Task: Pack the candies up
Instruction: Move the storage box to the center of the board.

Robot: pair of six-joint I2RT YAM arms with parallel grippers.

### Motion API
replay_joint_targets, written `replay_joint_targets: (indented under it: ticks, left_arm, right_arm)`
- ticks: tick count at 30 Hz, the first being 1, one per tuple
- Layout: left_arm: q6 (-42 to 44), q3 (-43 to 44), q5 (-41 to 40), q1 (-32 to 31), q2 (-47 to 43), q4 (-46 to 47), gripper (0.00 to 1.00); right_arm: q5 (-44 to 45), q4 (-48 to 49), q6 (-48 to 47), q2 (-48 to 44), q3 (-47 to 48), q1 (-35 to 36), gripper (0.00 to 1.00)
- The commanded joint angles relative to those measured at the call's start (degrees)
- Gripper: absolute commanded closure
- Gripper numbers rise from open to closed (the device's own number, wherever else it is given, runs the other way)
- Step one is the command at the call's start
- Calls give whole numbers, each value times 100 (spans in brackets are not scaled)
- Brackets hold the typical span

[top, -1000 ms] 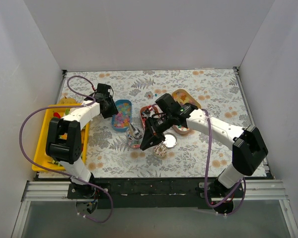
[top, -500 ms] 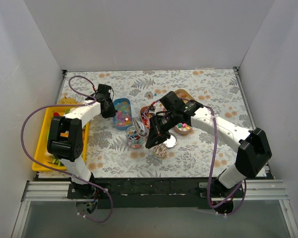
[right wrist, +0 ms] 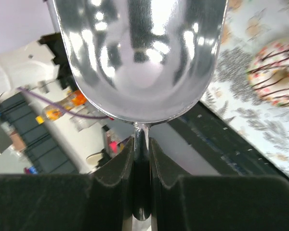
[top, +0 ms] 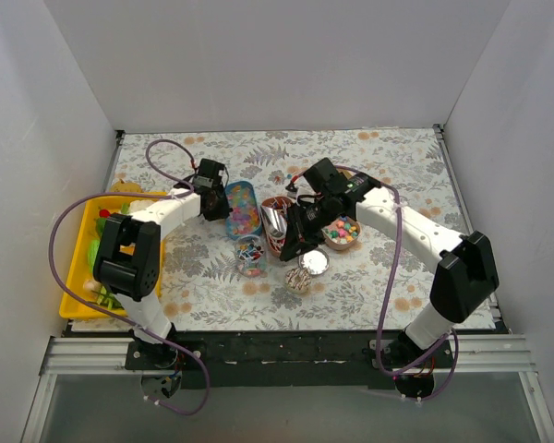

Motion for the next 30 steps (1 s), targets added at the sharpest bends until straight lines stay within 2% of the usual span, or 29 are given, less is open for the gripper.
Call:
replay_joint_targets:
  ticks: [1, 12, 25, 27, 28, 30]
  left_arm:
    - [0, 122, -70, -388, 140, -19, 100]
    - [-184, 219, -88, -950, 149, -72, 100]
    - [-492, 403, 88, -1293, 281, -212, 100]
    - [-501, 490, -8, -1293, 246, -274, 95]
    - [-466, 535, -61, -1293, 219, -291, 85]
    - [-413, 788, -289, -1293, 193, -379, 73]
  right_arm:
    - [731, -753, -857, 293, 632, -58, 99]
    - [1338, -693, -963, 74, 361, -199, 99]
    - [1461, -570, -972, -94, 44, -261, 99]
    - [1461, -561, -990, -111, 18, -261, 99]
    - [1470, -561, -999, -120, 0, -261, 99]
    - [1531, -570, -1042, -155, -9, -261, 99]
